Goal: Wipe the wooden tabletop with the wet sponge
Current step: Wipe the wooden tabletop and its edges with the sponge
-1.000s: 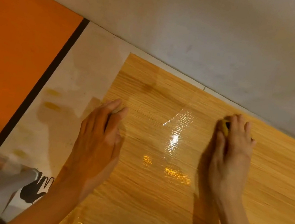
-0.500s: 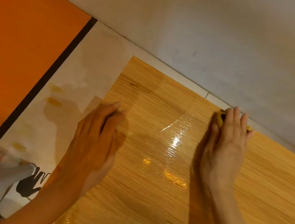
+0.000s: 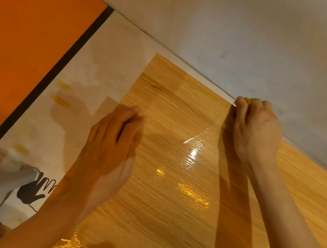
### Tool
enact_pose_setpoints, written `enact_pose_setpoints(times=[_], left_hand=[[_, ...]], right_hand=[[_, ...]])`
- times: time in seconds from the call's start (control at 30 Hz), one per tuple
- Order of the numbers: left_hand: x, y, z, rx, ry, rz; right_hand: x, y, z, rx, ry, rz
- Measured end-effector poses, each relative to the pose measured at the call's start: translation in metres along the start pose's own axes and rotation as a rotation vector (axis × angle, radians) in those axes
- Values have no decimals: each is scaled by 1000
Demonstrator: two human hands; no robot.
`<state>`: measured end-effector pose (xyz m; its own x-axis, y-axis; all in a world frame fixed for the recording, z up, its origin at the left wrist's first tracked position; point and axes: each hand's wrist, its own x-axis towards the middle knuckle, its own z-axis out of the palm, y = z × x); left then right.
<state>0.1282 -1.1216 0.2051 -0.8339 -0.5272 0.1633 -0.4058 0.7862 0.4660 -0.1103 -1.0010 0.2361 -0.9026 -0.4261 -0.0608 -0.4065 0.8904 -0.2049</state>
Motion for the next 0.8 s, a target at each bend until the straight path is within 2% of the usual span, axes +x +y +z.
enact_pose_setpoints(times=[0.13,0.3,0.4,0.57,0.67,0.8], left_hand=[[0,-2,-3,33,-47,-5],[0,1,-4,11,-81,-16],[0,2,-7,14,-100,-14],[2,6,-12,-10,-134,-19],[2,7,-13,-13,-144,-41],[2,6,-13,-24,-145,-49]], right_hand=[[21,-69,21,12,-53,-25],[41,-159,52,9,-44,-266],[38,-137,40,101,-102,-308],[10,-24,4,16,-49,-43],[12,-51,13,14,-49,-9],[32,-141,43,95,-79,-262]])
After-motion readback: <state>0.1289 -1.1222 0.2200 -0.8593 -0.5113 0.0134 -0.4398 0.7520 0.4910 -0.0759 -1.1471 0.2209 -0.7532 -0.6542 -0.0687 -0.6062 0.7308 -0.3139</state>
